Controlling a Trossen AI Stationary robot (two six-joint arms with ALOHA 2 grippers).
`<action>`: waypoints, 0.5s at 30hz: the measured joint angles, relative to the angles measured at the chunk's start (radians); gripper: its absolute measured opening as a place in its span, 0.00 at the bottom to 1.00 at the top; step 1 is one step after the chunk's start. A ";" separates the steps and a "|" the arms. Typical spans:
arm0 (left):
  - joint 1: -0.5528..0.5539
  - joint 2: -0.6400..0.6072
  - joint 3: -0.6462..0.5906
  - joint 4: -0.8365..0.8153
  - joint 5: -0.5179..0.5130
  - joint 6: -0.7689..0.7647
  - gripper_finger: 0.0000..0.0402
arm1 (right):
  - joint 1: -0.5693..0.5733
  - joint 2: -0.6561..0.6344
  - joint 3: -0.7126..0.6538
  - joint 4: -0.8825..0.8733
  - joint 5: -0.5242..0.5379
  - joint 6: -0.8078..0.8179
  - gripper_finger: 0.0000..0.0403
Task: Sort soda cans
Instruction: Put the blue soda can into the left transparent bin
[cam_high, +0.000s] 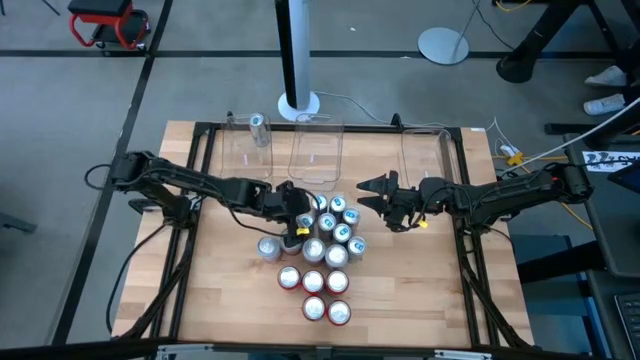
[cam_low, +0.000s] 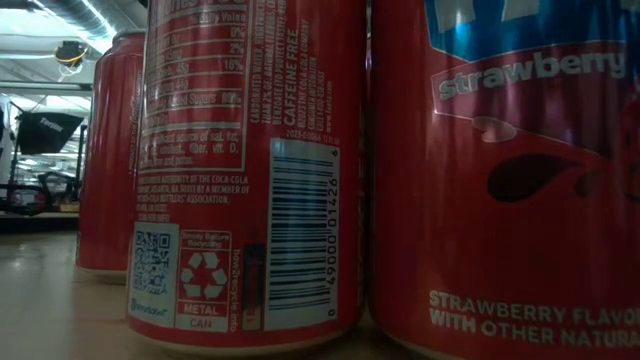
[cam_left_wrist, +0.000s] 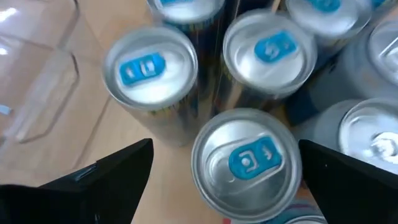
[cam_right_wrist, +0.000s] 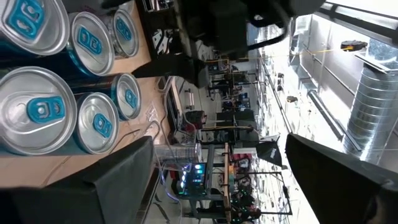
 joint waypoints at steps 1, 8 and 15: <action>0.000 0.009 0.000 -0.004 -0.001 -0.002 0.96 | 0.000 0.000 0.000 0.001 0.000 0.000 0.91; 0.017 0.055 0.001 0.008 -0.011 -0.017 0.96 | 0.000 0.000 0.000 0.001 0.000 0.000 0.91; 0.026 0.063 0.001 0.010 -0.014 -0.003 0.96 | 0.000 0.000 0.000 0.001 0.000 0.000 0.91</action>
